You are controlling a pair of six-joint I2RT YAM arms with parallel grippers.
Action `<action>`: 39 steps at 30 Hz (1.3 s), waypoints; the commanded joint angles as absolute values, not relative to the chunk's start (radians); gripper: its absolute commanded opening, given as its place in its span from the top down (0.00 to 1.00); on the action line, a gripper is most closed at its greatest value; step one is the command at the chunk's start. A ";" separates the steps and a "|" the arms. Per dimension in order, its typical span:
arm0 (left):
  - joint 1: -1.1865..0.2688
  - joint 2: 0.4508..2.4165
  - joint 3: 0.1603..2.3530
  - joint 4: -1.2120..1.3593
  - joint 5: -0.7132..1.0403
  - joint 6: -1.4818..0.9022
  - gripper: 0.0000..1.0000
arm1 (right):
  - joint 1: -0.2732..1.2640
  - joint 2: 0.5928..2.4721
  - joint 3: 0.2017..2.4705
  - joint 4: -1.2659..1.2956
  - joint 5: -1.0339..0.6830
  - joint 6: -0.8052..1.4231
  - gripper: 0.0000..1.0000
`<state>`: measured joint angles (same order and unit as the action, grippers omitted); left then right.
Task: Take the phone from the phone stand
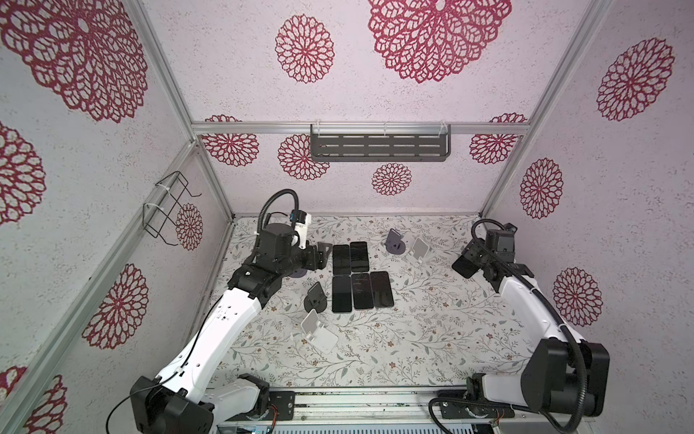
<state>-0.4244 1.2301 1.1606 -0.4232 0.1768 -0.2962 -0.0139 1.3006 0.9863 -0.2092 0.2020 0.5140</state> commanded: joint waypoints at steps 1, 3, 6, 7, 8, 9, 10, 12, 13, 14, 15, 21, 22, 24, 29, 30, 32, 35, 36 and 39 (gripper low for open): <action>-0.502 1.308 1.187 -0.385 0.290 -0.265 0.21 | 0.048 1.226 0.957 -0.204 0.142 0.493 0.44; -0.547 1.359 1.198 -0.351 0.357 -0.264 0.22 | 0.088 1.203 0.927 -0.197 0.094 0.505 0.46; -0.600 1.432 1.211 -0.298 0.439 -0.254 0.23 | 0.138 1.198 0.920 -0.220 0.033 0.506 0.47; -0.620 1.449 1.218 -0.291 0.450 -0.243 0.23 | 0.151 1.202 0.920 -0.225 0.013 0.505 0.47; -0.642 1.474 1.229 -0.292 0.458 -0.228 0.23 | 0.166 1.205 0.918 -0.225 -0.014 0.505 0.47; -0.664 1.499 1.240 -0.294 0.464 -0.216 0.23 | 0.180 1.212 0.917 -0.225 -0.044 0.505 0.47; -0.679 1.519 1.249 -0.293 0.473 -0.210 0.24 | 0.190 1.219 0.917 -0.219 -0.076 0.505 0.47; -0.703 1.564 1.261 -0.272 0.506 -0.214 0.24 | 0.221 1.230 0.916 -0.204 -0.118 0.509 0.47; -0.708 1.582 1.263 -0.258 0.519 -0.223 0.25 | 0.232 1.236 0.914 -0.195 -0.138 0.510 0.48; -0.714 1.601 1.267 -0.246 0.532 -0.232 0.26 | 0.245 1.242 0.913 -0.183 -0.163 0.517 0.47; -0.719 1.618 1.271 -0.237 0.534 -0.236 0.26 | 0.258 1.246 0.911 -0.164 -0.184 0.525 0.47; -0.741 1.690 1.299 -0.220 0.575 -0.242 0.29 | 0.319 1.256 0.910 -0.110 -0.222 0.553 0.47; -0.744 1.699 1.303 -0.219 0.575 -0.241 0.30 | 0.323 1.256 0.908 -0.100 -0.236 0.557 0.48; -0.748 1.716 1.308 -0.216 0.566 -0.242 0.31 | 0.333 1.255 0.905 -0.085 -0.261 0.566 0.48; -0.747 1.748 1.316 -0.186 0.590 -0.253 0.37 | 0.352 1.242 0.898 -0.072 -0.285 0.577 0.48; -0.748 1.757 1.321 -0.187 0.587 -0.256 0.38 | 0.355 1.238 0.896 -0.062 -0.294 0.580 0.48; -0.747 1.776 1.337 -0.193 0.577 -0.258 0.42 | 0.364 1.231 0.893 -0.057 -0.302 0.584 0.48; -0.748 1.802 1.359 -0.194 0.562 -0.265 0.45 | 0.376 1.224 0.893 -0.053 -0.307 0.586 0.48; -0.747 1.808 1.364 -0.194 0.558 -0.267 0.47 | 0.380 1.221 0.892 -0.053 -0.312 0.587 0.48; -0.747 1.821 1.377 -0.193 0.546 -0.268 0.52 | 0.384 1.212 0.888 -0.049 -0.325 0.588 0.48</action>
